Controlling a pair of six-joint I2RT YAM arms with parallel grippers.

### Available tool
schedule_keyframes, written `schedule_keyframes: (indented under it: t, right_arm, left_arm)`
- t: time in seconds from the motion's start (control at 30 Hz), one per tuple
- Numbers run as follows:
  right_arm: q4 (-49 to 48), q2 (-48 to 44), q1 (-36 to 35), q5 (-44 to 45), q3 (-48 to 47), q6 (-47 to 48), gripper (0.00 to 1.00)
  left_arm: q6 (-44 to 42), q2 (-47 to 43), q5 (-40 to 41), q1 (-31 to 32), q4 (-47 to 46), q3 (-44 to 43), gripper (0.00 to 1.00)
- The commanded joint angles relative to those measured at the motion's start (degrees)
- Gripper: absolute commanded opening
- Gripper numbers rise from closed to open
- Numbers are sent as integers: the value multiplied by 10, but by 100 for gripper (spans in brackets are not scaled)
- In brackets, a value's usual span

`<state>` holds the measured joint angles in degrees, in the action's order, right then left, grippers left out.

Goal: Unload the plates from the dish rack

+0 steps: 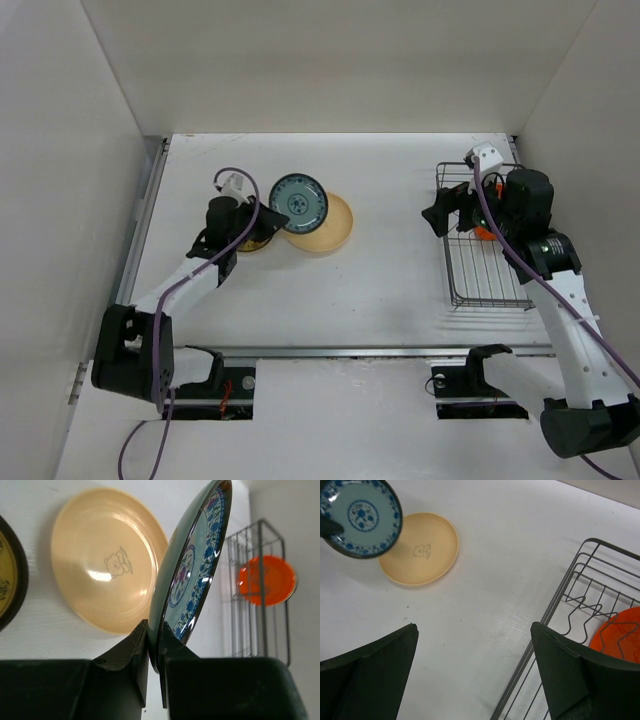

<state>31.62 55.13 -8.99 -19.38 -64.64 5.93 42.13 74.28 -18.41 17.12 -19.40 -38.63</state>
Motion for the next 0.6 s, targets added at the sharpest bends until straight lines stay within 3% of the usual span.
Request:
schedule_keyframes:
  t: [0.0, 0.37, 0.57]
  right_arm:
    - [-31, -9, 4, -9, 0, -7, 100]
    - [-37, -14, 9, -9, 5, -7, 100]
    - [-37, -14, 14, -9, 10, -7, 100]
  left_arm:
    - [80, -41, -11, -48, -61, 29, 0]
    - [156, -118, -5, -197, -55, 138, 0]
    - [161, -141, 10, -231, -19, 145, 0]
